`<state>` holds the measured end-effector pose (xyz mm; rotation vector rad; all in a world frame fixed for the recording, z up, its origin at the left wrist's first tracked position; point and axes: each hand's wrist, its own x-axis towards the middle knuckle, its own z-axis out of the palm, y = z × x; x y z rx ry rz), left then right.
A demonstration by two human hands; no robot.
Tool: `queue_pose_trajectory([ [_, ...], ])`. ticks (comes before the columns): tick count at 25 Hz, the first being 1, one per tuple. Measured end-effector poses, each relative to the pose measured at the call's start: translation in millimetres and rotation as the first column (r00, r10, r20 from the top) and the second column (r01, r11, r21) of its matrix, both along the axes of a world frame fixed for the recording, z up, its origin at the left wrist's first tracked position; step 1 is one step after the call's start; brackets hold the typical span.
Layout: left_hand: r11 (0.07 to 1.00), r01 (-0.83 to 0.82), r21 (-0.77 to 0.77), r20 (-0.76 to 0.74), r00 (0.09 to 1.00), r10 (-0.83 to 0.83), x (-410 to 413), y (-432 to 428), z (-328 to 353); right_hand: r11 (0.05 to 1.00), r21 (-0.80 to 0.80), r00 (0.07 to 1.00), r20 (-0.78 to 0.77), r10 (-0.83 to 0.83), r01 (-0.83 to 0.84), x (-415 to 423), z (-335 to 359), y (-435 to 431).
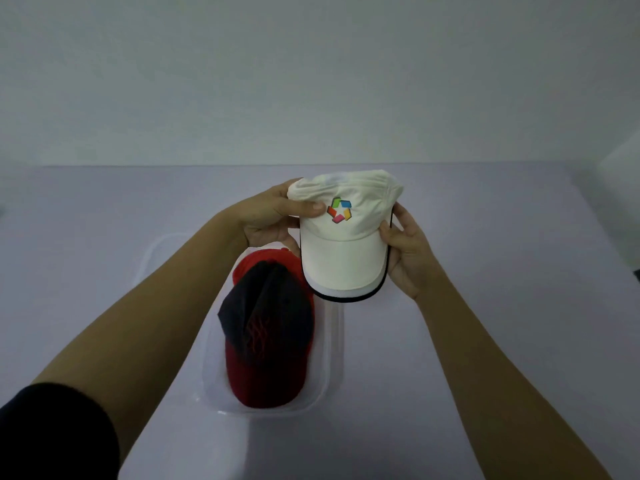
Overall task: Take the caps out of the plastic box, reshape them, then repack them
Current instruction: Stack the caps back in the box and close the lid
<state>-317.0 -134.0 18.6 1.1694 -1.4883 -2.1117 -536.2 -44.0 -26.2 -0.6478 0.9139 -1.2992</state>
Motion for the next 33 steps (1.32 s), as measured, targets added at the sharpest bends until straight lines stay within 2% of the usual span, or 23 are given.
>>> queue_pose_trajectory([
  [6,0.990,-0.075,-0.115,0.010,0.997,0.077,93.2,4.6,25.1,0.999,0.054,0.974,-0.225,0.004,0.008,71.9,9.0,-13.6],
  [8,0.983,-0.106,-0.150,0.034,0.993,0.112,118.0,0.6,34.1,0.992,0.124,0.922,-0.383,0.061,-0.015,84.8,-1.2,-17.5],
  [9,0.978,-0.123,-0.170,0.038,0.991,0.131,129.4,-2.3,39.0,0.985,0.162,0.864,-0.485,0.133,-0.061,89.9,-8.5,-17.8],
  [11,0.968,-0.148,-0.202,0.032,0.987,0.158,147.5,-9.5,47.1,0.943,0.250,0.674,-0.660,0.333,-0.220,97.6,-21.7,-15.4],
  [12,0.964,-0.161,-0.213,0.030,0.985,0.171,154.3,-13.6,50.0,0.900,0.304,0.525,-0.734,0.430,-0.312,101.2,-26.2,-16.3],
  [13,0.960,-0.173,-0.220,0.030,0.983,0.183,159.5,-17.6,52.3,0.847,0.370,0.328,-0.802,0.499,-0.382,103.7,-27.8,-17.3],
  [15,0.955,-0.190,-0.227,0.024,0.979,0.200,165.2,-25.1,53.1,0.759,0.485,-0.058,-0.856,0.514,-0.434,107.6,-31.4,-22.0],
  [16,0.952,-0.199,-0.232,0.016,0.978,0.208,165.4,-28.3,50.7,0.730,0.524,-0.162,-0.845,0.509,-0.439,110.9,-30.8,-22.1],
  [17,0.950,-0.206,-0.235,0.003,0.977,0.213,163.8,-31.3,47.1,0.711,0.550,-0.208,-0.832,0.515,-0.438,114.7,-28.9,-22.0],
  [19,0.943,-0.228,-0.241,-0.023,0.973,0.230,156.4,-34.6,37.9,0.704,0.557,-0.236,-0.829,0.508,-0.441,119.8,-28.1,-23.2],
  [24,0.916,-0.324,-0.235,-0.075,0.946,0.315,132.2,-36.7,7.5,0.703,0.509,-0.196,-0.855,0.480,-0.497,117.9,-24.7,-17.2],
  [30,0.830,-0.470,-0.301,-0.228,0.880,0.416,115.8,-34.7,-16.6,0.746,0.346,-0.159,-0.936,0.313,-0.570,114.7,-22.3,8.6],
  [33,0.834,-0.357,-0.421,-0.203,0.933,0.297,112.2,-33.6,-20.1,0.760,0.314,-0.153,-0.949,0.277,-0.570,115.4,-21.7,18.3],
])
